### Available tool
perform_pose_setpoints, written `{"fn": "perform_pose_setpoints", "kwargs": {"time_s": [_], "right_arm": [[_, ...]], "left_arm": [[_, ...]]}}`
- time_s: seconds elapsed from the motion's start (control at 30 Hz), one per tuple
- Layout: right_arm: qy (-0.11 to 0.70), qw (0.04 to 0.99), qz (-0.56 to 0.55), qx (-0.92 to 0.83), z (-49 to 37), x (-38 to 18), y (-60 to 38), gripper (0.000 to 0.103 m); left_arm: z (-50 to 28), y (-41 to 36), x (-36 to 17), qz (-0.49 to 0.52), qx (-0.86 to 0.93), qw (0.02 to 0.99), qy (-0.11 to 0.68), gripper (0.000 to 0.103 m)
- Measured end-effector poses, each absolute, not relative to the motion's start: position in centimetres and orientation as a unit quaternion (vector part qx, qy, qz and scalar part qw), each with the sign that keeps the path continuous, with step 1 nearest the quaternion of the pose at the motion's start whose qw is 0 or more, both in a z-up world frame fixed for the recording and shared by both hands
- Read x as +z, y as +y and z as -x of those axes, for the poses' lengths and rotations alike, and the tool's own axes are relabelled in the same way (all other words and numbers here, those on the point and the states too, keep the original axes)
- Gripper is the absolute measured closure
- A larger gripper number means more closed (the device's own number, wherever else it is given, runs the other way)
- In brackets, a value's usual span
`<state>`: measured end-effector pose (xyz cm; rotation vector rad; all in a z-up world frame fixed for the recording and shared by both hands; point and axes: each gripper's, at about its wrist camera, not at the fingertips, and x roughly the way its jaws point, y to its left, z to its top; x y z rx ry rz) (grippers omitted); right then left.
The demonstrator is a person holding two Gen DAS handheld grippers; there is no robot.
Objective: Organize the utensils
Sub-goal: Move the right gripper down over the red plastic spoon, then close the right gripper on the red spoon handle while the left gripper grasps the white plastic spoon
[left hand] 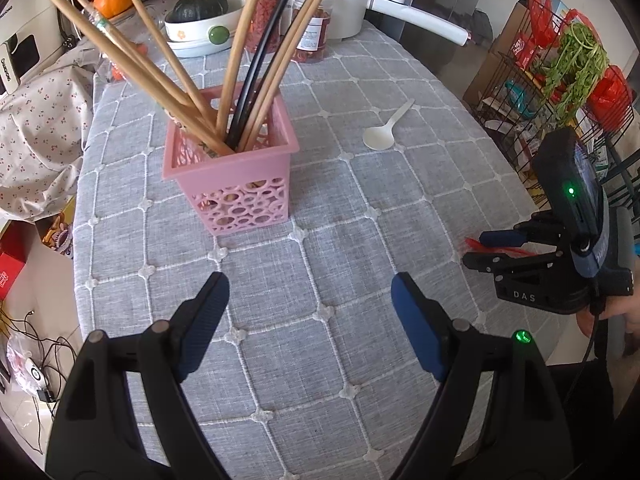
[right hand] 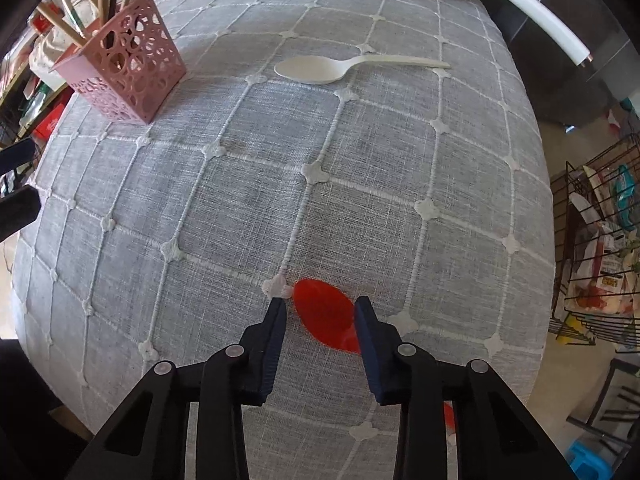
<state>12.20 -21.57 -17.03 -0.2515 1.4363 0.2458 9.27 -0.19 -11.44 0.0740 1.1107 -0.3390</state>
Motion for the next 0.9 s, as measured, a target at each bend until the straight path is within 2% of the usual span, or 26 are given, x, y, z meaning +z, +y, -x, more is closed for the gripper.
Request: {"fn": "perform_pose_setpoints", "kwargs": {"time_s": [0.03,0.1,0.2,0.43,0.53,0.6,0.67,0.9], "right_arm": [[0.657,0.738,0.109,0.109,-12.3,-17.3,-21.9,0.073],[0.654,0.743,0.098,0.109,-12.6,-17.3,-22.3,0.090],[0.652,0.748,0.074,0.103,-13.1,-17.0,-23.4,0.098],[0.631,0.771,0.001,0.087,-14.5,-14.6,-26.6,0.099],[0.615,0.785,-0.025,0.079,-14.7,-13.1,-28.2,0.099],[0.604,0.793,-0.035,0.075,-14.8,-12.3,-29.1,0.099],[0.600,0.795,-0.046,0.077,-14.7,-11.9,-29.4,0.099],[0.595,0.797,-0.060,0.083,-13.8,-11.3,-31.4,0.099]], "left_arm": [[-9.2,-0.3,-11.4,-0.036,-0.160,0.836,0.524,0.020],[-9.1,-0.4,-11.4,-0.040,-0.162,0.837,0.522,0.020],[-8.9,-0.9,-11.5,-0.051,-0.166,0.837,0.518,0.020],[-8.8,-3.7,-11.3,-0.039,-0.184,0.838,0.512,0.020],[-9.6,-5.8,-11.6,-0.020,-0.189,0.837,0.513,0.032],[-10.5,-7.1,-12.1,0.005,-0.184,0.836,0.516,0.048],[-11.8,-8.0,-12.9,0.052,-0.176,0.836,0.517,0.054],[-15.3,-7.3,-16.7,0.234,-0.119,0.829,0.494,0.057]]}}
